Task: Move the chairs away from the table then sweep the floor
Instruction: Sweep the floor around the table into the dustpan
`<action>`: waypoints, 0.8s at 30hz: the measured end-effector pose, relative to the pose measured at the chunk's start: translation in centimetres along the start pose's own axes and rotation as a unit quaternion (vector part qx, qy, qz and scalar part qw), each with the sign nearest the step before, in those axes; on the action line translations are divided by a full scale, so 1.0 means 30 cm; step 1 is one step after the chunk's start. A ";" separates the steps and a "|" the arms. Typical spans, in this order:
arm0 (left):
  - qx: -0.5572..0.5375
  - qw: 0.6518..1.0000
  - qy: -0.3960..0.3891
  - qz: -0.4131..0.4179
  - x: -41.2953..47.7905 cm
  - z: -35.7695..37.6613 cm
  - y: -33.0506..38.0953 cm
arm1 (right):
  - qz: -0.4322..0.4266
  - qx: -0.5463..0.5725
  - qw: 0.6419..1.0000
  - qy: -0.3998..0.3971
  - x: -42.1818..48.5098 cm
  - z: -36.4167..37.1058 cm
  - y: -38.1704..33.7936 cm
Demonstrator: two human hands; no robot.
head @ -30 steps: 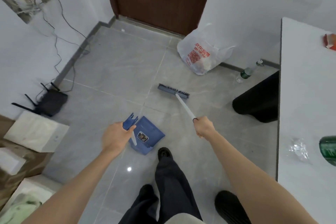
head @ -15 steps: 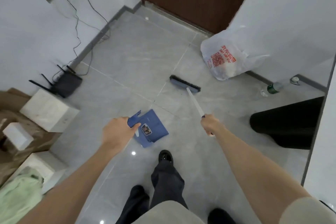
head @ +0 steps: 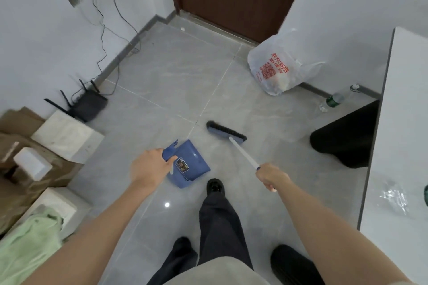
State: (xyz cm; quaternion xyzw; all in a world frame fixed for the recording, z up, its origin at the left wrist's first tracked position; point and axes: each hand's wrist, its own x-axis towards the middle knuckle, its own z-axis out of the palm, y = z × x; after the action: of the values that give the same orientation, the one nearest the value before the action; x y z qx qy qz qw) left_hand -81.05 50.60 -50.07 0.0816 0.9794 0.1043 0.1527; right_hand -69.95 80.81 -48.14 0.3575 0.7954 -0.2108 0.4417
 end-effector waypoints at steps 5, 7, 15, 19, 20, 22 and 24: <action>0.004 1.000 -0.014 0.007 -0.177 -0.009 -0.093 | 0.022 0.009 1.000 -0.016 -0.163 0.231 0.063; -0.009 1.000 -0.015 0.025 -0.244 -0.006 -0.145 | 0.024 0.013 0.999 -0.021 -0.224 0.328 0.095; -0.027 0.999 -0.028 0.030 -0.512 -0.013 -0.230 | 0.038 0.036 0.997 -0.051 -0.425 0.556 0.217; -0.037 0.999 -0.024 0.022 -0.667 0.010 -0.245 | 0.029 0.009 0.998 -0.053 -0.529 0.632 0.276; -0.036 0.999 -0.023 0.025 -0.704 0.014 -0.246 | 0.023 0.002 0.998 -0.058 -0.548 0.655 0.294; -0.037 0.998 -0.027 0.032 -0.774 0.039 -0.251 | 0.016 -0.003 0.997 -0.077 -0.568 0.714 0.338; -0.042 0.998 -0.036 0.019 -0.870 0.067 -0.257 | 0.011 0.003 0.996 -0.086 -0.614 0.780 0.392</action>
State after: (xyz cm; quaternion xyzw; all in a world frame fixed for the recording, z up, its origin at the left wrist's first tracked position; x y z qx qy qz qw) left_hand -56.87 38.53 -46.36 0.0979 0.9661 0.1454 0.1895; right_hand -41.63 66.23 -44.83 0.3477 0.7502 -0.2381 0.5095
